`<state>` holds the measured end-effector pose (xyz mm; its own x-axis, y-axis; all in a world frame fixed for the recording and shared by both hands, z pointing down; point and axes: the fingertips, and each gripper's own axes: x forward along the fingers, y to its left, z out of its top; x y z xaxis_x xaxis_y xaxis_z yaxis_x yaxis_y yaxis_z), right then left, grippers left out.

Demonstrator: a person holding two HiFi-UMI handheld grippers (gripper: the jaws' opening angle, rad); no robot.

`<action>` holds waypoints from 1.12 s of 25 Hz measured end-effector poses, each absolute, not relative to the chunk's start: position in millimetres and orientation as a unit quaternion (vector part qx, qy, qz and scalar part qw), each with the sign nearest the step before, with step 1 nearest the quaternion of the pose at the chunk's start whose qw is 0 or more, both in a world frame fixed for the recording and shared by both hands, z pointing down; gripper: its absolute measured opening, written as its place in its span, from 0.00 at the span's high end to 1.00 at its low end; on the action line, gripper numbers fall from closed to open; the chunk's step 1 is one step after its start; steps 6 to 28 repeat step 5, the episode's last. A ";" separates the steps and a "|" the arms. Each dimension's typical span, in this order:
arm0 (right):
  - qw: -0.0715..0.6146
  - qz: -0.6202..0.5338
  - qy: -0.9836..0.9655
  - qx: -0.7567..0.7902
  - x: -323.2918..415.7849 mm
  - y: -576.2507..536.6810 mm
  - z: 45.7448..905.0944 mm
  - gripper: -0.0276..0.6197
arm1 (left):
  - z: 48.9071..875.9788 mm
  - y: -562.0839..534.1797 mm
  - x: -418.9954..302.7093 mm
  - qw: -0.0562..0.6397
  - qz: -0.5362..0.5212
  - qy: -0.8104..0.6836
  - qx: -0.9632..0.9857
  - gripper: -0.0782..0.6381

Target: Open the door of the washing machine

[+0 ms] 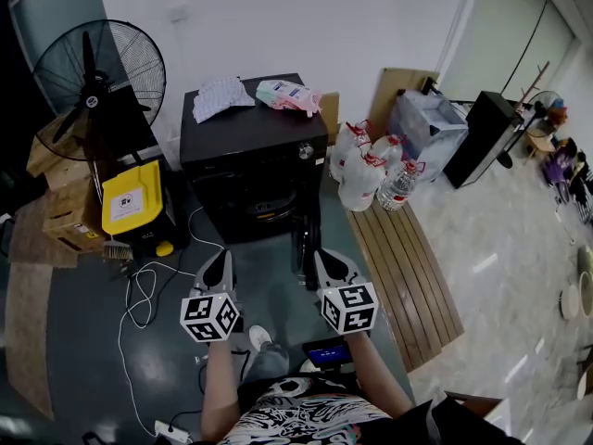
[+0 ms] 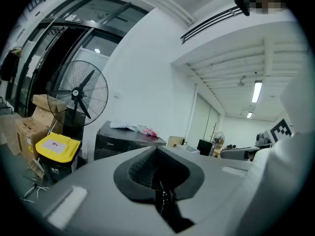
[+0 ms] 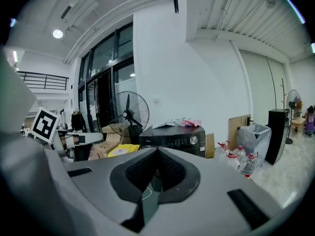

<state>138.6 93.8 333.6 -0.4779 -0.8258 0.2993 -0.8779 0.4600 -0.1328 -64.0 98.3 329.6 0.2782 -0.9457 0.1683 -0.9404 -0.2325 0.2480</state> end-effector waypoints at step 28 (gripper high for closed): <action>0.085 0.152 -0.846 0.505 141.3 92.7 335.8 0.96 | 333.2 98.4 -63.1 0.142 0.001 -0.599 0.788 0.89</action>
